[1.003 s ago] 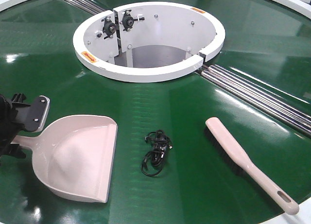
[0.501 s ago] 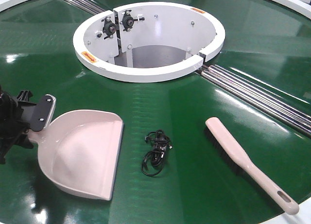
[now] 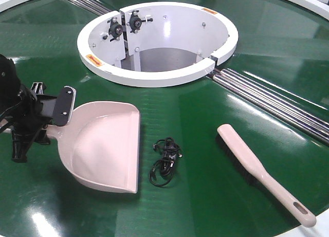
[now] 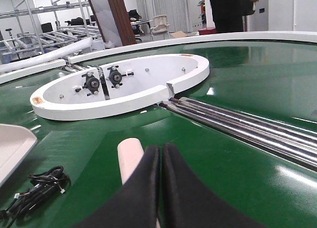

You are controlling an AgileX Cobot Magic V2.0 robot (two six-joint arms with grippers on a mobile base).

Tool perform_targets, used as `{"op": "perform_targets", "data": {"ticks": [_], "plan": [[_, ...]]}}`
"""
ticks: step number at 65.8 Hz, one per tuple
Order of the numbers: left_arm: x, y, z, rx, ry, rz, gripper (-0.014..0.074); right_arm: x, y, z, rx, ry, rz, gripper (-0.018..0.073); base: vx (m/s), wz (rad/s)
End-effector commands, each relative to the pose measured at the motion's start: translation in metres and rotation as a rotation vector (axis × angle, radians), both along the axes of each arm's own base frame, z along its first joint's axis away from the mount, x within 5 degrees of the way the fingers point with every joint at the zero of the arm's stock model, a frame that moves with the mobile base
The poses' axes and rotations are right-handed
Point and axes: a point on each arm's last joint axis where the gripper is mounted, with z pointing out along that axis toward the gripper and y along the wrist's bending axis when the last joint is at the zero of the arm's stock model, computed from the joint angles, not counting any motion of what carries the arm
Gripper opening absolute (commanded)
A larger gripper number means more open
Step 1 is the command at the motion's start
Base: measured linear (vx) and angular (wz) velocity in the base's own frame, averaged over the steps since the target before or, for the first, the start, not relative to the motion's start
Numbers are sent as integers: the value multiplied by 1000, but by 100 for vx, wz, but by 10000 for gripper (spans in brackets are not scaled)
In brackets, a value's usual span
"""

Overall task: Clean and inspect green conveyor with broom and dustpan
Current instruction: 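Drag the dustpan toward the black cables with the left gripper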

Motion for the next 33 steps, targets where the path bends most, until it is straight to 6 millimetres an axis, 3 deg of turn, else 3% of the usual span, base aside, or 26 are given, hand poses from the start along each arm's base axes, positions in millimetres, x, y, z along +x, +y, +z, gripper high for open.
{"op": "perform_targets", "data": {"ticks": [1, 10, 33], "plan": [[-1, -1, 13, 12, -7, 5, -7, 0, 1, 3, -4, -68, 6, -10, 0, 0], [-1, -2, 0, 41, 64, -4, -7, 0, 1, 3, -4, -68, 6, -10, 0, 0], [6, -7, 1, 29, -16, 1, -7, 0, 1, 3, -4, -68, 6, -10, 0, 0]]}}
